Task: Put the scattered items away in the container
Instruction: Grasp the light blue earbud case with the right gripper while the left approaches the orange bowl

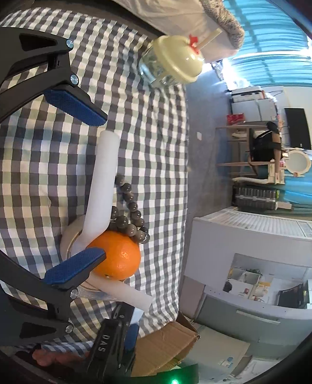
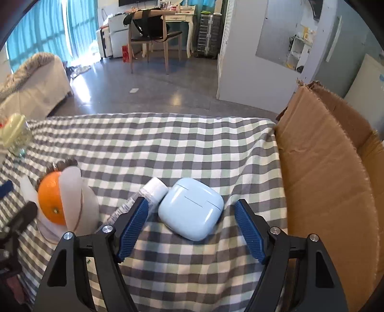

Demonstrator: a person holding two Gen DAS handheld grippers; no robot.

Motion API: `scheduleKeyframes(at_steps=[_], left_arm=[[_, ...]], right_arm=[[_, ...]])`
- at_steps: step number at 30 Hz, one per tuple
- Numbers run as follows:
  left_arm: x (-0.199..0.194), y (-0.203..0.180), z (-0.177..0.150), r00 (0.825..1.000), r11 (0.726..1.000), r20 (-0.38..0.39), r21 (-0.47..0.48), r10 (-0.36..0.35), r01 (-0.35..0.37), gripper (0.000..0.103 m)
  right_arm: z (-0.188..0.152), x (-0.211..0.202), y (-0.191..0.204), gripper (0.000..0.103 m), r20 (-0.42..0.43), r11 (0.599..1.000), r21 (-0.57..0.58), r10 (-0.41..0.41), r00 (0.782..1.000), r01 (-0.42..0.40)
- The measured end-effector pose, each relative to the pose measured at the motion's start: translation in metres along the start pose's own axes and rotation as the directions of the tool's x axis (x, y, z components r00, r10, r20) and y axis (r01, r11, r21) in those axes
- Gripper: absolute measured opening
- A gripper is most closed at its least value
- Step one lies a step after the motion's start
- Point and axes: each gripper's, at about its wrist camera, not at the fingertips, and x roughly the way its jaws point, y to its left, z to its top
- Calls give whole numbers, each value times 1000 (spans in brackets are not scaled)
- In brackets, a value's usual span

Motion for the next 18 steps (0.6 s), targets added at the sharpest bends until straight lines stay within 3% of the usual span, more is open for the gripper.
scheduleKeyframes(at_steps=[5,7,8,12,14,16,18], left_arm=[[1,5,3,999,999,-11,-29,-46,46,103],[1,4,3,998,998,-14,-28,-59,58,103],[2,4,2,998,998,-22,-25,-65,64,103],[10,-1,3,994,995,-55,-35,-91,90,103],[12,-1,3,992,994,-68,-51,-104,100,103],[13,-3,1,991,993,-73,-55,-109,105,103],[13,-3,1,991,993,-82,-56,-107,103,103]], right_arm=[[1,-10,-5,41,26,1000,5,16,1000,-16],[1,-16,-3,18,36,999,-14,42,998,-42],[1,-16,-2,17,30,999,-21,41,999,-40],[-2,-13,5,18,29,999,-51,4,1000,-3],[-2,-10,8,23,35,998,-65,-9,999,11],[-1,-4,13,51,30,996,-79,-38,999,40],[-1,12,15,56,-17,993,-83,-79,997,78]])
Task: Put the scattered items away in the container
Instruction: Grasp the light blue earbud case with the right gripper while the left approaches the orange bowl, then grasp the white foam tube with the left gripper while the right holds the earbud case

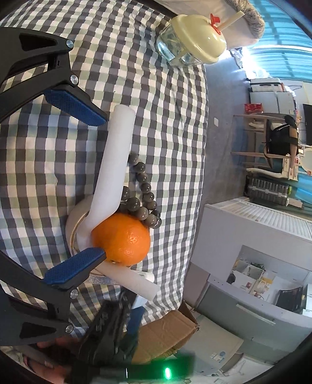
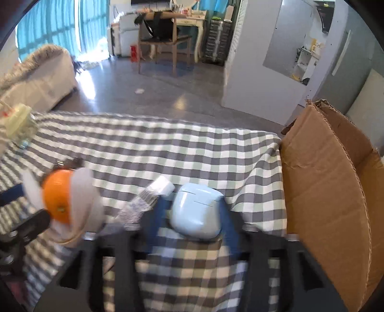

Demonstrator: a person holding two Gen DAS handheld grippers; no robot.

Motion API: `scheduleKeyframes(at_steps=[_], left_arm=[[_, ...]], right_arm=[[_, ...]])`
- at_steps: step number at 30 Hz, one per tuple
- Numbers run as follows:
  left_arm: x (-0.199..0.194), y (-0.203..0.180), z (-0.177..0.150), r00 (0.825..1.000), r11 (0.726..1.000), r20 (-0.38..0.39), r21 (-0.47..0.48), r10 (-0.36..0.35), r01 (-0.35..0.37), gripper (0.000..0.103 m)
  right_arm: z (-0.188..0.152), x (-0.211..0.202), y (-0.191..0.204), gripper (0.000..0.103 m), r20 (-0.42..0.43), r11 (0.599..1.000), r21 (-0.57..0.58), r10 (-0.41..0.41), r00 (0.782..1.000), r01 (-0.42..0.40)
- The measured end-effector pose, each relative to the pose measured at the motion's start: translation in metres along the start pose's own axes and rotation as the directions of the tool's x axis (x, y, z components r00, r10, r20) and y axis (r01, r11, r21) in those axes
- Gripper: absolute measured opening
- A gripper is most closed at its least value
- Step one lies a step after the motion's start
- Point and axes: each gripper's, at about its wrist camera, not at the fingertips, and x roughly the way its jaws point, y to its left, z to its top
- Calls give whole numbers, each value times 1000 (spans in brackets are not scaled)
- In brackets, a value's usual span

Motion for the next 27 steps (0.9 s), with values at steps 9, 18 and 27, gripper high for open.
scheduleKeyframes(at_steps=[9,18,27], left_arm=[[-7,3,-4,1000,1000,-16,-7,-21,21,103],[-11,15,-12,985,990,-102,-49,-139,134,103],[-6,22,10,982,976,-27,-118,-185,181,71]], right_arm=[[-2,4,-17,52,7,992,81,93,996,-94],[-12,-16,-22,52,41,986,88,137,990,-140],[-14,-28,-12,52,79,992,50,114,990,-118]])
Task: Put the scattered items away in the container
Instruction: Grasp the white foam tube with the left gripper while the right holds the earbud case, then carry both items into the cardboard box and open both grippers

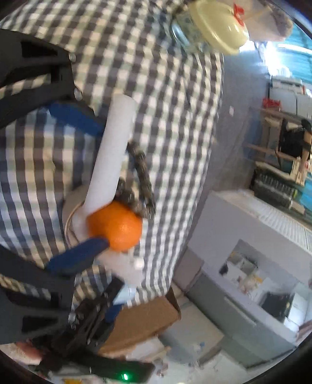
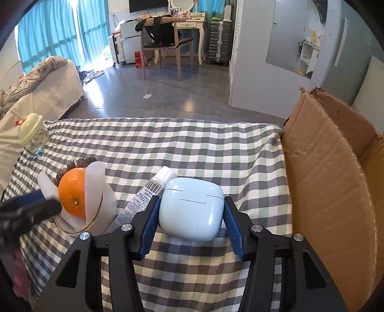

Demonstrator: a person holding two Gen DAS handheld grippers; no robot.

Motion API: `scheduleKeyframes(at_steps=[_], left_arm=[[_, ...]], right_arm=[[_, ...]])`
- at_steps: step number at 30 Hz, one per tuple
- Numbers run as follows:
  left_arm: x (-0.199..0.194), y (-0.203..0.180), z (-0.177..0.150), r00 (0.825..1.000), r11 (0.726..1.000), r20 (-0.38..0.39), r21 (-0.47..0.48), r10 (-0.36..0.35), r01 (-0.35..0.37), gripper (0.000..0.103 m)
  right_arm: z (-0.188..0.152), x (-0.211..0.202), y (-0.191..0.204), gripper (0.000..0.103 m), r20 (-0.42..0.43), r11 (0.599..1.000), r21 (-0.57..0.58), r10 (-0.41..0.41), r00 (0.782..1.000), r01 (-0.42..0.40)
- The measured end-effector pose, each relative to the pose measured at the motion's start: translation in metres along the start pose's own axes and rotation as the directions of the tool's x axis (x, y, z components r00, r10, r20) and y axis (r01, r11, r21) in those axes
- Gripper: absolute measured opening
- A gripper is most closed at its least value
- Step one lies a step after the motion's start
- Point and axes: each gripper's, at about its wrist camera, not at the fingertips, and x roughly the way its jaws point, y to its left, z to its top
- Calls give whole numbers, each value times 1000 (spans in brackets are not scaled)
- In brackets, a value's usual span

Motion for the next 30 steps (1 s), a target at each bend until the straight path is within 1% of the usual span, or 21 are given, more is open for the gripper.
scheduleKeyframes(at_steps=[1,3,4,7,8,11,16,21,22,24,28,30], left_arm=[[-2,-1,1,1000,1000,6,1,-22,22,65],[-9,-4,0,999,999,22,18,-35,35,38],[-12,-7,-1,999,999,24,30,-35,35,32],[-15,-12,-3,1000,998,26,55,-17,15,22],[-16,-12,-4,1000,999,31,51,-2,1,13],[-17,-7,-1,1000,999,24,47,-11,10,7],[-29,-20,-5,999,995,51,97,4,-9,7],[-49,-36,-5,994,988,107,150,25,-41,7],[-57,-40,-5,991,986,128,159,26,-46,7],[-68,-45,-3,989,984,146,173,23,-48,7],[-85,-66,-2,979,972,198,218,42,-86,7],[-96,-81,-1,973,964,228,255,22,-81,7]], right_arm=[[0,0,0,52,0,1000,-3,-6,1000,6],[0,1,0,52,0,1000,-7,-16,1000,16],[-1,1,0,52,0,1000,-8,-19,1000,19],[0,0,3,52,1,1000,-13,-18,1000,18],[0,0,5,52,3,1000,-16,-19,1000,19],[-2,-3,8,52,6,999,-27,-22,1000,22],[-4,-8,7,52,12,999,-26,-27,1000,27],[-2,-25,6,52,41,999,-30,-16,999,17],[-1,-29,5,52,49,999,-31,-11,999,13],[-1,-39,5,52,67,999,-33,-6,998,8],[0,-62,4,52,111,999,-31,13,994,-10],[0,-77,3,52,140,999,-31,23,990,-19]])
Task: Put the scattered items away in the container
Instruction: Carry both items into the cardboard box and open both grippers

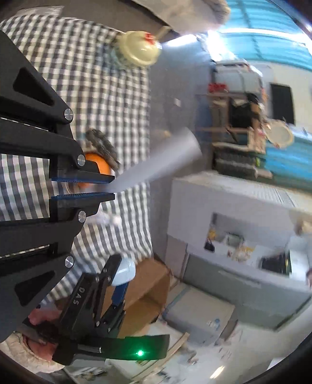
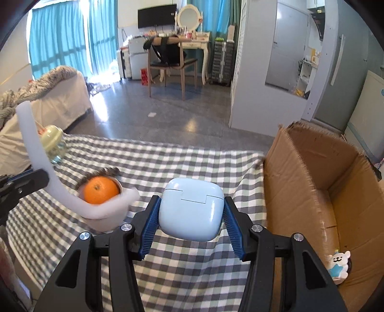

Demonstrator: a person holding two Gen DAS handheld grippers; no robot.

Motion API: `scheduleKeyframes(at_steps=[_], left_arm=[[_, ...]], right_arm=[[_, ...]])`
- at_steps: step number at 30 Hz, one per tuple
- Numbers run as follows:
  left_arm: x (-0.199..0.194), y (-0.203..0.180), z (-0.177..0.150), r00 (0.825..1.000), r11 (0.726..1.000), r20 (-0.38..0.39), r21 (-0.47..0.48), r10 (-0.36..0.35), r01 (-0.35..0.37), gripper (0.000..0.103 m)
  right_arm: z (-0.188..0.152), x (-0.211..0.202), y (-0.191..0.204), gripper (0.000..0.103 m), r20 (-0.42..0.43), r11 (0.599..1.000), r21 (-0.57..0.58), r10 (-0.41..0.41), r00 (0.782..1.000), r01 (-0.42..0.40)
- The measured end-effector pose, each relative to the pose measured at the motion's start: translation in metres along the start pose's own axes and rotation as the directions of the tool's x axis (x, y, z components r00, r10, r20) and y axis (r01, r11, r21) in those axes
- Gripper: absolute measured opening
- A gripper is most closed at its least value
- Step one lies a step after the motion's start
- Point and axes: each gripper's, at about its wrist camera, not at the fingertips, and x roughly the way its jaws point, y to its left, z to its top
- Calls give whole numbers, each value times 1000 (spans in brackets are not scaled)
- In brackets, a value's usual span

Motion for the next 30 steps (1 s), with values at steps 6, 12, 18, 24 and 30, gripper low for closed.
scheduleKeyframes(at_steps=[6,12,18,24,30], left_arm=[[-26,-48,19,996,995,84,96,-41,32,7],[-40,-101,32,986,978,121,186,-116,92,7],[-35,-173,50,972,942,130,301,-198,151,7],[-20,-240,67,959,914,124,355,-255,197,7],[6,-302,75,961,897,105,395,-257,197,7]], right_arm=[[8,-51,-7,52,101,1000,11,10,995,-11],[6,-99,-31,52,182,999,53,-20,983,10],[3,-142,-67,52,250,990,109,-111,962,85],[2,-170,-116,52,272,974,163,-195,942,154],[2,-182,-164,51,252,949,233,-272,929,214]])
